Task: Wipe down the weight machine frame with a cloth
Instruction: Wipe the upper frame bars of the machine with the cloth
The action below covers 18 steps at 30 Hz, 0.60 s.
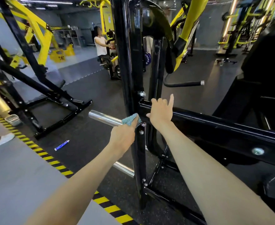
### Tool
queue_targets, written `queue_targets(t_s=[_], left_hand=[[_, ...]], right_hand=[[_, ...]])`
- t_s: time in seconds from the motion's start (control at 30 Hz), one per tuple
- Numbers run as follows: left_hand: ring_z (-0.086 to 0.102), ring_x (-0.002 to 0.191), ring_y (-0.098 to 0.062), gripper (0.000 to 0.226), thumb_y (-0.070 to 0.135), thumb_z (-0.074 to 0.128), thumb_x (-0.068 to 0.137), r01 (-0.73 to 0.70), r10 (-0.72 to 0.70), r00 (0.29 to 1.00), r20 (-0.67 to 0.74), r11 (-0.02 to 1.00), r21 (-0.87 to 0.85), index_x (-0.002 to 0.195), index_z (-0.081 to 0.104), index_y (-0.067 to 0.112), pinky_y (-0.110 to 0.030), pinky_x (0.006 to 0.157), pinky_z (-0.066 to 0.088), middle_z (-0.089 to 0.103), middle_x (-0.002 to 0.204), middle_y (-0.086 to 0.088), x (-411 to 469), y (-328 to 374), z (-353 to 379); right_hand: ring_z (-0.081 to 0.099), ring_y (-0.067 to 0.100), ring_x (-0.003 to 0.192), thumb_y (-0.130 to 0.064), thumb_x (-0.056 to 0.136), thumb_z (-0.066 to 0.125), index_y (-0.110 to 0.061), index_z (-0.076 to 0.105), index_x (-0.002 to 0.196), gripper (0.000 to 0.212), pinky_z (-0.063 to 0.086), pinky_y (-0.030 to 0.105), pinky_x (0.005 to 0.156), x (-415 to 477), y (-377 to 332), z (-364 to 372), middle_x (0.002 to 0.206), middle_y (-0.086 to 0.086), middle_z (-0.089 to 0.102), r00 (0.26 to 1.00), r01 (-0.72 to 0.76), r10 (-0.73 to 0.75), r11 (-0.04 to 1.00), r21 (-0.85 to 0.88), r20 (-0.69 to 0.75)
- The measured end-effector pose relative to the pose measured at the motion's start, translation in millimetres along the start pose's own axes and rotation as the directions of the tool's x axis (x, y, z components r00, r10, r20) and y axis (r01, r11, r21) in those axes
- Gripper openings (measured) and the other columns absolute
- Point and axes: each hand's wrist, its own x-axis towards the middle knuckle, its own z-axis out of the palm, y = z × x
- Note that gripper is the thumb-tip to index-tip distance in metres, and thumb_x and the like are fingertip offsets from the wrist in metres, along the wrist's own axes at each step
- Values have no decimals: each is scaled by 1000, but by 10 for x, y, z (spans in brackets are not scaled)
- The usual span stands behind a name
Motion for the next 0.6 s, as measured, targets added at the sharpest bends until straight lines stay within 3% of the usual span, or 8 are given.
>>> queue_targets(t_s=[0.1, 0.2, 0.27, 0.33, 0.37, 0.43, 0.5, 0.6], left_hand=[[65, 86, -26, 68, 23, 40, 97, -23, 21, 999, -34, 996, -81, 153, 3, 30, -31, 62, 42, 66, 102, -7, -110, 140, -126], [62, 95, -26, 69, 16, 47, 94, 56, -59, 998, 10, 869, -492, 153, 14, 30, -33, 78, 50, 64, 112, -10, -142, 102, -220], [57, 100, -12, 69, 0, 49, 93, 89, 9, 994, 105, 469, -879, 151, 23, 27, -16, 81, 47, 54, 132, -8, -141, 85, -276], [59, 95, -7, 73, -15, 47, 88, 171, 77, 982, 172, 17, -985, 147, 32, 25, -11, 77, 48, 50, 135, -7, -202, 96, -341], [63, 94, -13, 76, -19, 46, 85, 195, 110, 977, 181, -138, -971, 146, 34, 24, -18, 80, 51, 54, 129, -12, -250, 127, -371], [63, 103, -26, 80, -22, 42, 83, 231, 183, 966, 181, -307, -923, 147, 34, 26, -37, 91, 52, 59, 120, -19, -353, 227, -417], [62, 106, -27, 81, -20, 42, 80, 291, 307, 934, 181, -363, -885, 144, 37, 30, -42, 96, 49, 60, 121, -16, -467, 333, -459], [55, 69, -19, 67, -9, 47, 63, 532, 600, 793, 105, -598, -600, 123, 52, 19, -36, 80, 47, 54, 78, -7, -681, 473, -491]], right_hand=[[41, 26, 130, -42, 92, 58, -16, 38, 141, 59, -10, 48, 116, -33, 35, -36, 131, 6, 51, 998, 55, -56, 997, 57, 15], [27, 25, 141, -15, 93, 60, -14, 30, 149, 64, 2, 39, 119, -200, 153, -43, 147, 10, 37, 990, 142, -124, 857, 495, -69], [43, 21, 131, -2, 90, 58, -11, 51, 135, 47, 26, 28, 114, -436, 226, -71, 136, 7, 52, 995, 91, -14, 609, 788, -103], [60, 22, 110, -5, 89, 58, -10, 69, 109, 23, 43, 32, 104, -669, 252, -113, 111, 7, 67, 989, -51, 144, 407, 912, -9], [64, 23, 102, -11, 90, 59, -11, 72, 99, 16, 47, 37, 100, -779, 260, -135, 101, 8, 71, 982, -144, 162, 339, 930, 93], [67, 23, 87, -36, 93, 57, -11, 71, 92, 29, 50, 39, 95, -997, 280, -192, 89, 10, 71, 936, -351, 108, 285, 892, 334], [64, 19, 73, -55, 92, 52, -7, 70, 96, 51, 51, 37, 87, -1193, 347, -225, 79, 8, 68, 868, -493, 128, 117, 862, 479], [63, 19, 85, -46, 99, 44, -8, 65, 112, 45, 50, 30, 76, -1472, 541, -249, 87, 6, 66, 824, -477, 270, -147, 867, 499]])
